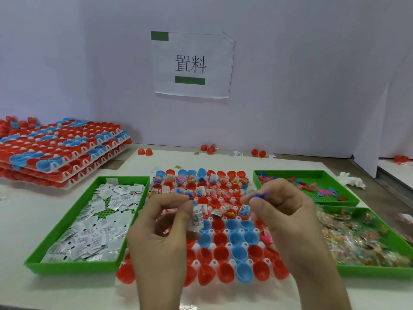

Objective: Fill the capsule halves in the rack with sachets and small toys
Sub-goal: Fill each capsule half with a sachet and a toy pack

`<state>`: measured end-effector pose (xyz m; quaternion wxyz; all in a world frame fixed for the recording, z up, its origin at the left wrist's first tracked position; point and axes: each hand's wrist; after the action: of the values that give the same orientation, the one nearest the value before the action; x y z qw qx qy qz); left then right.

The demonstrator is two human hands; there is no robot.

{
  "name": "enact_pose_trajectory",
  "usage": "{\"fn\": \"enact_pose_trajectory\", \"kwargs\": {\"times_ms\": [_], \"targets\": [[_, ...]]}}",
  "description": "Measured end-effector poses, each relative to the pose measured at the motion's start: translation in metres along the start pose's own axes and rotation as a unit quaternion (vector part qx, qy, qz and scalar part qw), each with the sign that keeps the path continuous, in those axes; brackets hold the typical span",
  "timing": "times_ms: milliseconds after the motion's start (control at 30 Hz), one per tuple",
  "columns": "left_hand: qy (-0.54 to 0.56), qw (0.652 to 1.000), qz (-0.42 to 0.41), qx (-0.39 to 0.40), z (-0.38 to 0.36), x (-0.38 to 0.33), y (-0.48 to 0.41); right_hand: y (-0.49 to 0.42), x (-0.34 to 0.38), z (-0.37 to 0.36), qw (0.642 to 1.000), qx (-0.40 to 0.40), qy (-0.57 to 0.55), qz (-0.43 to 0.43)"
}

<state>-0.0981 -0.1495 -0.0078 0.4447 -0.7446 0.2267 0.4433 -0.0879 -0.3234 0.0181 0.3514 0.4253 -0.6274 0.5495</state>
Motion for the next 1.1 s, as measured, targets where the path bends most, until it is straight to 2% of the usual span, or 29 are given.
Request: {"fn": "enact_pose_trajectory", "kwargs": {"times_ms": [200,467,700,900,1100], "targets": [[-0.014,0.999,-0.044,0.007,-0.011,-0.007,0.004,0.007,0.001,-0.009,0.996,0.089,0.018,-0.016],[0.003,0.998,-0.060,-0.021,-0.014,-0.014,0.004,0.007,0.003,-0.016,0.995,0.085,0.051,0.023],[0.037,0.999,-0.013,-0.003,-0.019,-0.019,0.005,0.009,0.001,-0.026,0.998,0.065,0.024,0.000],[0.061,0.998,0.009,0.013,-0.022,-0.020,0.005,0.010,0.001,-0.023,0.998,0.035,0.048,-0.015],[0.094,0.993,0.069,0.014,-0.018,-0.013,0.012,0.011,-0.003,-0.026,0.997,0.056,0.054,-0.009]]}}
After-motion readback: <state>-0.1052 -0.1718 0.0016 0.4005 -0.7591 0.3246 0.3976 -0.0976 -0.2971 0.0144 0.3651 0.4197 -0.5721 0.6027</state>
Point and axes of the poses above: each hand's wrist, its own y-axis away from the middle knuckle, its own z-axis out of the back of the hand, x = y × z, and after that the axes turned 1 degree about -x, right-handed
